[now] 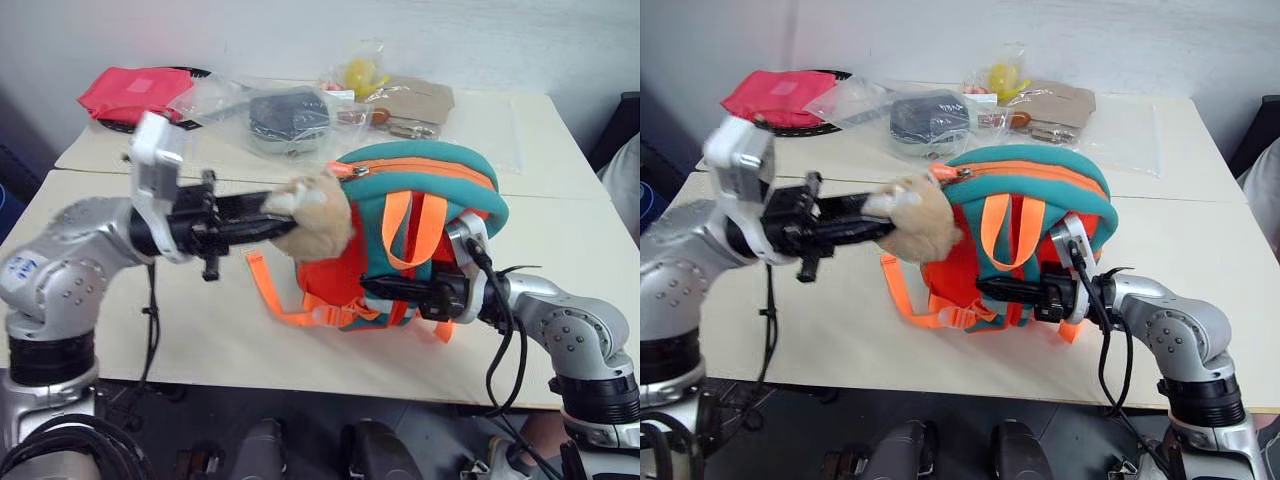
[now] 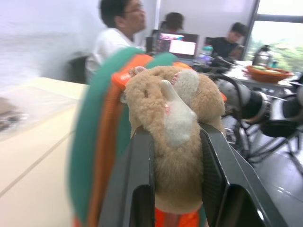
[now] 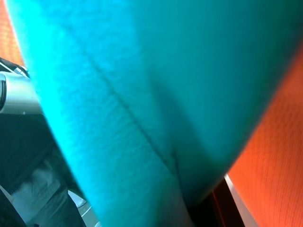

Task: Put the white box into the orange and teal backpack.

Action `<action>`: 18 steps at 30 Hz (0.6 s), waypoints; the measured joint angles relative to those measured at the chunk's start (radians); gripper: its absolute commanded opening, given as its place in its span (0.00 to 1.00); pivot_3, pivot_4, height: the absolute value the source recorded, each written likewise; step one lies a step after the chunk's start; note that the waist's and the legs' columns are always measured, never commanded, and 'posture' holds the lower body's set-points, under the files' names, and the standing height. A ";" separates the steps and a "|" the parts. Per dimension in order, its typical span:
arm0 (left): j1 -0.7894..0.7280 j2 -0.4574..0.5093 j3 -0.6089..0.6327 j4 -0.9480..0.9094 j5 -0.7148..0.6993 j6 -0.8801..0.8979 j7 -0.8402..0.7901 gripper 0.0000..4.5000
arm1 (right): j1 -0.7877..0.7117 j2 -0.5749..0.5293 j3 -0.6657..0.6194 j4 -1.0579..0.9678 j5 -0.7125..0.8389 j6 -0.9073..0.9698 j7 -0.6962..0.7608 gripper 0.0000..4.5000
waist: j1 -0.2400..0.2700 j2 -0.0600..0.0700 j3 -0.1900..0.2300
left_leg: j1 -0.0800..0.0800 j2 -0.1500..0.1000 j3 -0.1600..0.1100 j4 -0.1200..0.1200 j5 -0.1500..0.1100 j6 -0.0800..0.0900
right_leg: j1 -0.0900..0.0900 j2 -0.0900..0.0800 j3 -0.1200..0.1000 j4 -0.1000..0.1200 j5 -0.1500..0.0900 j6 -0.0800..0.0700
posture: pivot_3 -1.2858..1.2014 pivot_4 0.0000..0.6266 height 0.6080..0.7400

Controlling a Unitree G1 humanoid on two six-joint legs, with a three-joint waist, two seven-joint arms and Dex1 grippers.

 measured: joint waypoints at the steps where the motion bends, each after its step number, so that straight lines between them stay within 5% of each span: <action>1: -0.005 0.023 0.002 0.036 0.028 -0.018 -0.008 0.27 | 0.001 0.002 0.000 -0.001 0.000 -0.001 -0.001 0.00 | 0.000 0.000 0.000 | 0.000 0.000 0.000 0.000 0.000 0.000 | 0.000 0.000 0.000 0.000 0.000 0.000 | 0.52 0.24 1.00; 7: 0.064 0.159 -0.210 0.225 0.371 -0.235 -0.079 0.27 | 0.017 0.005 -0.002 -0.016 0.000 -0.015 -0.008 0.00 | -0.001 0.000 0.000 | 0.001 0.000 0.002 -0.002 0.000 0.000 | -0.001 0.000 0.002 0.000 0.000 0.000 | 0.52 0.24 1.00; 16: 0.053 0.043 -0.361 0.196 0.430 -0.171 -0.145 0.27 | 0.056 0.008 -0.023 -0.035 0.010 -0.014 -0.038 0.00 | 0.003 0.000 0.000 | -0.001 0.000 0.001 -0.001 -0.002 0.002 | -0.001 -0.001 0.001 0.000 0.000 0.000 | 0.52 0.24 1.00; 18: 0.081 0.010 -0.368 0.185 0.444 -0.176 -0.131 0.40 | 0.054 0.037 -0.042 -0.035 0.010 -0.023 -0.073 0.00 | 0.003 0.000 0.000 | -0.001 0.000 0.001 0.000 -0.002 0.002 | -0.001 -0.001 0.001 0.000 0.000 0.000 | 0.52 0.24 1.00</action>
